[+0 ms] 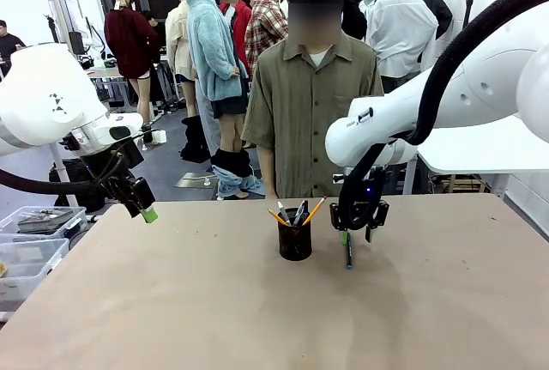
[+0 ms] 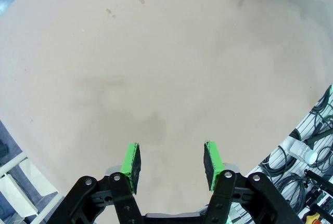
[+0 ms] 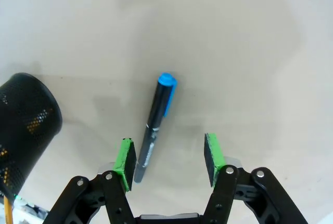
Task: Place the pens into the pen holder.
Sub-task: Pick up a writing instrument from the table and place it into the Pen holder.
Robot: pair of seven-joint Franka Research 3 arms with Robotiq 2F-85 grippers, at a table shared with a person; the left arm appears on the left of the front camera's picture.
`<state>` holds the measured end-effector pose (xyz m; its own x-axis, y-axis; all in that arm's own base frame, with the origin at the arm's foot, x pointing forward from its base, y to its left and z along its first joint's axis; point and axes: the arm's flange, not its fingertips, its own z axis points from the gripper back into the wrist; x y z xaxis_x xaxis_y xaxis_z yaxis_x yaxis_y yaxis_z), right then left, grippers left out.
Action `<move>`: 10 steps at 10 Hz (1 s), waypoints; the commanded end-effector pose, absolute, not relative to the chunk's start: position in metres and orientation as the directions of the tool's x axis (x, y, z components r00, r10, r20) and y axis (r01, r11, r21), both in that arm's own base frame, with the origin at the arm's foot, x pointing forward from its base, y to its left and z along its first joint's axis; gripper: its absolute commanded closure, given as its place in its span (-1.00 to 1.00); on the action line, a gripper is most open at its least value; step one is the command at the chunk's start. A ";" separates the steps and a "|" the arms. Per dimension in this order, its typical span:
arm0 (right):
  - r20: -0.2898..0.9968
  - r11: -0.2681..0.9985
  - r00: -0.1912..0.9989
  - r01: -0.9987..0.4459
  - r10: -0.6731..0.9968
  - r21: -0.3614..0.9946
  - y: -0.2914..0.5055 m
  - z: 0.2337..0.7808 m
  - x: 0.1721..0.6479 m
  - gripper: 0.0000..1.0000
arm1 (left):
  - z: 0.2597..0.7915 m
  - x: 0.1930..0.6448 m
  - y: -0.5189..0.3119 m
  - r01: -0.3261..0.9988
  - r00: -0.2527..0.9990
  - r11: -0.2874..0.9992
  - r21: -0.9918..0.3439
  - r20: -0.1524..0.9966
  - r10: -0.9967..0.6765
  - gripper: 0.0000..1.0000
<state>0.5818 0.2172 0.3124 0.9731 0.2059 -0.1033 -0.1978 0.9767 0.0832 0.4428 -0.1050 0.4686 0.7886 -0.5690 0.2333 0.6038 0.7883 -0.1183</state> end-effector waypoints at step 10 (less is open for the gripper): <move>-0.092 0.976 0.972 -0.216 0.218 0.028 0.230 0.292 0.589 0.36 | 0.469 0.442 -0.104 0.602 0.790 0.791 -0.109 0.228 -0.570 -0.29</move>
